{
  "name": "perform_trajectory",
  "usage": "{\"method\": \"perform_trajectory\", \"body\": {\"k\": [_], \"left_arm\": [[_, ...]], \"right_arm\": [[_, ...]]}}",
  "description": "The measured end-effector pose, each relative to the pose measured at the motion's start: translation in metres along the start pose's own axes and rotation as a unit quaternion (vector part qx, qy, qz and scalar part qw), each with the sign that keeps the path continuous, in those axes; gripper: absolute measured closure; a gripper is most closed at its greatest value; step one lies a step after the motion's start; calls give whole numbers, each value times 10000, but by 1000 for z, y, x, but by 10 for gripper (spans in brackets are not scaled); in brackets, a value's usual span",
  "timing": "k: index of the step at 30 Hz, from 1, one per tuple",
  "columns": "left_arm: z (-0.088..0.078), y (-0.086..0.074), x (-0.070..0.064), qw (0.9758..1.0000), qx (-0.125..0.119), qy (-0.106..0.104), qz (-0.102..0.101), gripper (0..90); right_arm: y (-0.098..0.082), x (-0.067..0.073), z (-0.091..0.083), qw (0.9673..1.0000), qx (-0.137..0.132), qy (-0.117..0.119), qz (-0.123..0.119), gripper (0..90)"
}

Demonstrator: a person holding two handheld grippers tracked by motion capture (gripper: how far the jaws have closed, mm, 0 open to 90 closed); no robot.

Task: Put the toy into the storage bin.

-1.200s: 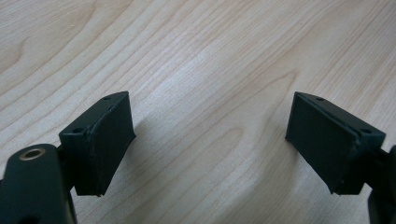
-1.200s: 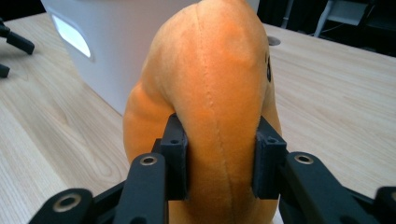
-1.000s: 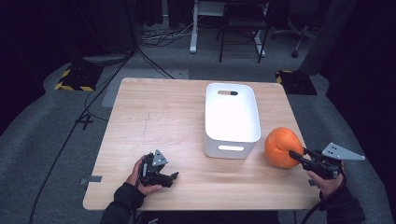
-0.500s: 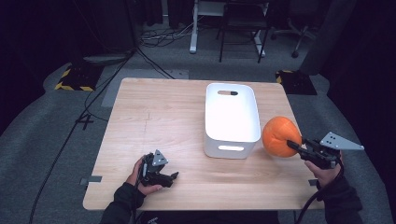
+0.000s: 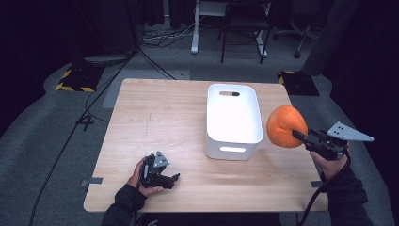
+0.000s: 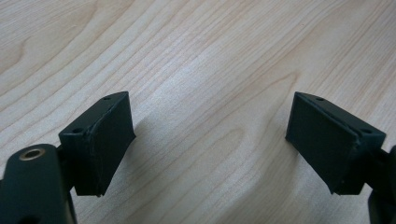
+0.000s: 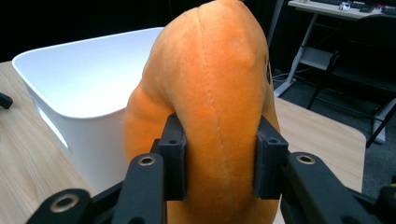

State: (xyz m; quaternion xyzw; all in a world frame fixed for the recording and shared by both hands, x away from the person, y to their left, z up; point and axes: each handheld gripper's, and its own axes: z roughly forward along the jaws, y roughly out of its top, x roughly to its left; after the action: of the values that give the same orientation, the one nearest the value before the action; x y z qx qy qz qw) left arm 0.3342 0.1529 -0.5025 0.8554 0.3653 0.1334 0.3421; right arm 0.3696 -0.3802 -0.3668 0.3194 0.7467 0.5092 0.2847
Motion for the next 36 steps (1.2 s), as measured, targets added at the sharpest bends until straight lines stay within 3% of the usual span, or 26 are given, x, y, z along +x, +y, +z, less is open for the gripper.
{"method": "perform_trajectory", "body": {"k": [15,36], "left_arm": [[0,0,0,10000,7,-2,3,152],[0,0,0,10000,0,0,0,152]], "right_arm": [[36,1,5,9995,-294,-21,-116,633],[63,15,17,9983,-486,161,-272,632]]}}
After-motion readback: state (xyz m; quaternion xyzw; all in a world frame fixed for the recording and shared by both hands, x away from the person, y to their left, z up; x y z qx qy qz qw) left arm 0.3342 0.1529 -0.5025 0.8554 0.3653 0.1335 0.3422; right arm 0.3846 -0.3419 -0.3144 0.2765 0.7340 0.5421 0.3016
